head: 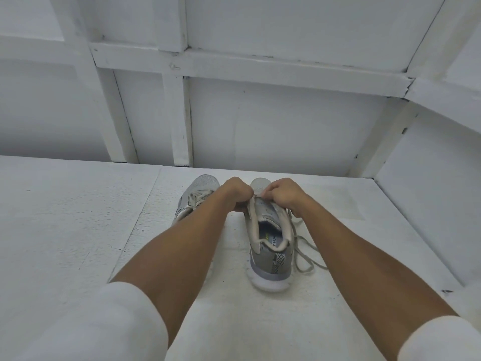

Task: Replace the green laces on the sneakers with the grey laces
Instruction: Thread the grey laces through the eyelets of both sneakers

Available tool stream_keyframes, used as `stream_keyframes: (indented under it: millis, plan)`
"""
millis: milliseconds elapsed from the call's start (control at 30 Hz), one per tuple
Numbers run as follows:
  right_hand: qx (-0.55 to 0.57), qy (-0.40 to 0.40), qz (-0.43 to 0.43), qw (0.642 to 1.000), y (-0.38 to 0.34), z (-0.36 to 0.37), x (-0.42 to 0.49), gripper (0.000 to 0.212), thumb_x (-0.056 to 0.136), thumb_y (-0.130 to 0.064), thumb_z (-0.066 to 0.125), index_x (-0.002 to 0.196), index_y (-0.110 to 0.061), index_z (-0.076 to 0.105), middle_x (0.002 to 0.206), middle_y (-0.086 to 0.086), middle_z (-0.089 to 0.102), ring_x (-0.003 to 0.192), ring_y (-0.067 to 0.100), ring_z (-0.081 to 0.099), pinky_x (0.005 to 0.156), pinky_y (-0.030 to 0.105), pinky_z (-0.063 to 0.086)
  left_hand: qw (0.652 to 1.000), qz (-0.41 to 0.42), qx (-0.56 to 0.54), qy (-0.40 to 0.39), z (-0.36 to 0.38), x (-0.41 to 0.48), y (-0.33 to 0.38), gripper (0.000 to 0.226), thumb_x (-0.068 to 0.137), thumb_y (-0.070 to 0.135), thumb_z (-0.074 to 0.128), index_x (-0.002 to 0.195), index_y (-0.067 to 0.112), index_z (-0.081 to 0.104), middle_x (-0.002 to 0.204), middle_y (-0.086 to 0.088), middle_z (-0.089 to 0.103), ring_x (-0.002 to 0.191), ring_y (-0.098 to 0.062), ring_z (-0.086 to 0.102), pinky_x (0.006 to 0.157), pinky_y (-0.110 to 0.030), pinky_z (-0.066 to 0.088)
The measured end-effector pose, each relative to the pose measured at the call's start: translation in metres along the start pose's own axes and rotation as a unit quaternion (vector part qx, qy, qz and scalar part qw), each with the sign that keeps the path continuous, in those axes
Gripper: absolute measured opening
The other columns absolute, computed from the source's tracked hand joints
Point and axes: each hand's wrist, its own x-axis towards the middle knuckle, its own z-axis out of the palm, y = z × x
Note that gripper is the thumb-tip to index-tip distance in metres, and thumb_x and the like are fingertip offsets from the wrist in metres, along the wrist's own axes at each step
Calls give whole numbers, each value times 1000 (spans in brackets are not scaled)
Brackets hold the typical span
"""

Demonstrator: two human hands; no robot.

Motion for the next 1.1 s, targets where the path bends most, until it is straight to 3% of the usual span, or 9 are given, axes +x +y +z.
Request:
stream_keyframes:
  millis: [167, 300, 500, 667, 800, 967, 1100]
  plan:
    - [-18, 4, -5, 1000, -1, 3, -1, 20, 82, -5, 68, 66, -17, 69, 73, -2, 65, 74, 12, 57, 59, 20, 43, 1000, -6, -10, -4, -1, 3, -1, 22, 96, -2, 45, 75, 3, 51, 75, -14, 58, 65, -24, 59, 84, -42, 57]
    - [-42, 5, -12, 999, 0, 5, 0, 15, 82, -6, 69, 71, -16, 72, 72, -5, 65, 80, 14, 58, 71, 24, 45, 1000, -7, -14, -7, 0, 6, -3, 26, 96, -2, 44, 72, 3, 51, 71, -13, 56, 61, -22, 57, 79, -37, 56]
    - [-51, 9, -13, 999, 0, 6, 2, 19, 81, -7, 70, 67, -19, 70, 72, -6, 65, 83, 15, 60, 73, 25, 46, 1000, -5, -22, -9, 1, 13, -6, 25, 96, -1, 45, 72, 3, 51, 72, -14, 56, 63, -22, 57, 85, -41, 57]
    - [-55, 11, -14, 998, -2, 10, 3, 9, 78, -10, 75, 74, -17, 71, 74, -4, 64, 78, 14, 58, 73, 26, 48, 1000, 7, -26, 6, 2, 15, -6, 20, 90, 2, 51, 71, 5, 55, 67, -12, 58, 58, -22, 58, 77, -38, 58]
    - [-84, 34, -19, 996, -5, 15, 5, 17, 73, -12, 77, 72, -20, 62, 77, -3, 63, 83, 20, 60, 80, 32, 52, 1000, 9, -11, 14, 6, 19, -10, 21, 92, 7, 54, 72, 4, 59, 74, -14, 62, 60, -24, 59, 77, -38, 58]
    - [-104, 39, -1, 994, -5, 14, 6, 15, 70, -20, 74, 76, -27, 62, 89, -5, 64, 97, 23, 60, 95, 45, 47, 1000, 11, -16, 22, 10, 25, -14, 19, 91, 3, 55, 73, 3, 60, 75, -17, 60, 55, -24, 52, 58, -31, 44]
    - [-86, 116, -8, 990, -5, -2, -15, 22, 74, -30, 75, 91, -29, 60, 98, -7, 64, 98, 19, 56, 93, 39, 43, 990, 68, -100, 71, -9, 29, 0, 14, 93, -4, 46, 85, 1, 57, 93, -20, 68, 83, -31, 68, 65, -35, 49]
